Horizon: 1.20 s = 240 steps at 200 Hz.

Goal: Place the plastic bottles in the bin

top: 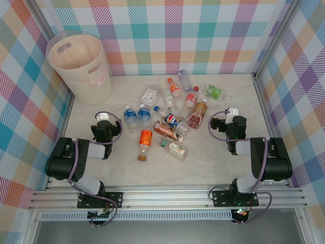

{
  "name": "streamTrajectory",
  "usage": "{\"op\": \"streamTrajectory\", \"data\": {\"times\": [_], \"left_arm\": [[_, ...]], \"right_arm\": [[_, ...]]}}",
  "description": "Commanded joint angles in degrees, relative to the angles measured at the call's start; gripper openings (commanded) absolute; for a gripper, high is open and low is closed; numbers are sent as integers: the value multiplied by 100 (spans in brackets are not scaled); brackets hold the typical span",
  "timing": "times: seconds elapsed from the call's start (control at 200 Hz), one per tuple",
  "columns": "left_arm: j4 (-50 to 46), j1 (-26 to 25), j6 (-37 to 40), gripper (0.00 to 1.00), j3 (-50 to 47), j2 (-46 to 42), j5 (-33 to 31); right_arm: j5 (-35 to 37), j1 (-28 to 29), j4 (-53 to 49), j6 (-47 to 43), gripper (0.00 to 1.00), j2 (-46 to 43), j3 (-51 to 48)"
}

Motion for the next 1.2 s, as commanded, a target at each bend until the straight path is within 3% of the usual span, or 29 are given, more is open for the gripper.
{"op": "streamTrajectory", "data": {"times": [0.0,0.21,0.32,0.445,0.66,0.945,1.195], "left_arm": [[176,18,67,100,78,-103,6],[-337,-64,187,100,295,-319,24],[-1524,-75,108,100,704,-796,-161],[-2126,-87,-32,100,868,-1101,-279],[-3557,-139,-1204,100,1265,-1608,-887],[-4659,-153,-2214,100,1549,-2343,-483],[-5008,-155,-2625,100,1744,-2346,-27]], "right_arm": [[23,30,177,89,100,-85,19],[353,30,-1837,272,100,-1030,651],[411,31,-2764,647,100,-1267,1092],[243,33,-3315,1546,100,-1273,1411],[-819,326,-4767,3084,100,-634,2395],[403,1617,-6474,3907,100,547,3693],[713,1917,-7103,3997,100,1371,4418]]}}
